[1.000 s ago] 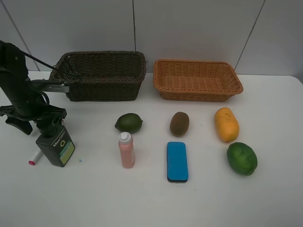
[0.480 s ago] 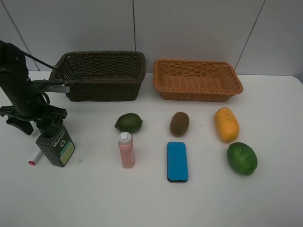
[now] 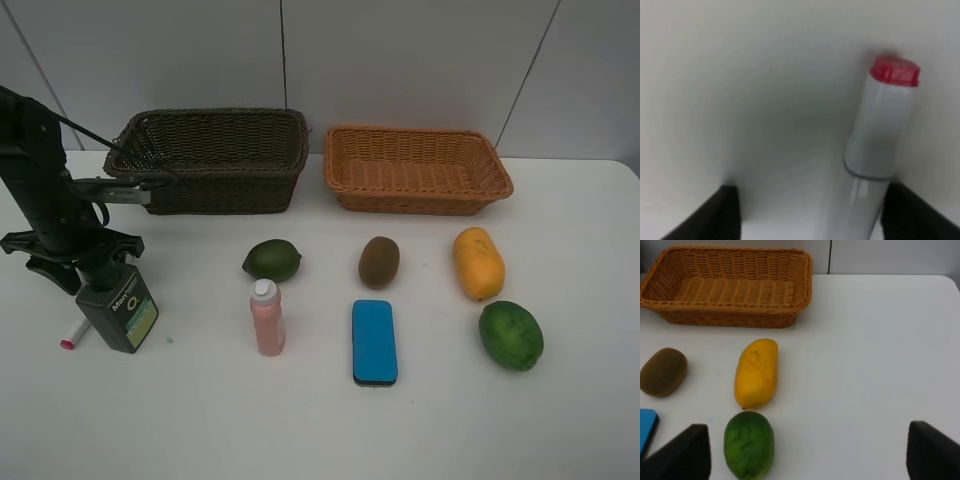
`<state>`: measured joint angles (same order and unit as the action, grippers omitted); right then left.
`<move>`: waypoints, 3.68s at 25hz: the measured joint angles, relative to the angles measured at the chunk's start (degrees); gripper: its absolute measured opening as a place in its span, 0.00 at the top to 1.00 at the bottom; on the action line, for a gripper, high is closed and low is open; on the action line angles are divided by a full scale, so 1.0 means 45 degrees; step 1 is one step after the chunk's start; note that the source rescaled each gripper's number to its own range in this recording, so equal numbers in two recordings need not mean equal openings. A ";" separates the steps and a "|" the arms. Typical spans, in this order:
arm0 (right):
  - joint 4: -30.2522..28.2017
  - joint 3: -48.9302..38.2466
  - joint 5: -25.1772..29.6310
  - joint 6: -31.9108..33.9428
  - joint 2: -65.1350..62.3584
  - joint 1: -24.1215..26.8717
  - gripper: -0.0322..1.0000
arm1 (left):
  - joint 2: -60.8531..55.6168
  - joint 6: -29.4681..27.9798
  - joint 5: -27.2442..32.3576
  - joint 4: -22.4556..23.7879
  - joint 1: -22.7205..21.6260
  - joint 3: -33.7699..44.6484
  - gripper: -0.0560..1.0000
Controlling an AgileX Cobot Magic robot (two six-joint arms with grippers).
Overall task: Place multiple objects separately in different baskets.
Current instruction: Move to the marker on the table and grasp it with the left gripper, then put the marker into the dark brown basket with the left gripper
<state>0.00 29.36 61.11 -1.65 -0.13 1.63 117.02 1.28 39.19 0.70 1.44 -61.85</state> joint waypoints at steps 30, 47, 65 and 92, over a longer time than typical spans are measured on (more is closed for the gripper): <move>0.0000 0.0000 0.0000 0.0000 0.0000 0.0000 0.00 | -0.0335 0.0526 0.0334 -0.0021 0.0000 0.0106 0.95; 0.0000 0.0000 0.0000 0.0000 0.0000 0.0000 0.00 | -0.5571 0.0914 0.2956 -0.0658 0.0759 -0.2602 0.95; 0.0000 0.0000 0.0000 0.0000 0.0000 0.0000 0.00 | 0.1020 0.4304 0.1316 -0.1483 0.0759 -0.9884 0.95; 0.0000 0.0000 0.0000 0.0000 0.0000 0.0000 0.00 | 0.1179 0.3201 0.2253 -0.1945 0.0759 -0.9924 0.00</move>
<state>0.00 29.36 61.11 -1.65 -0.13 1.63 122.33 15.68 49.33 -8.05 4.86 -106.51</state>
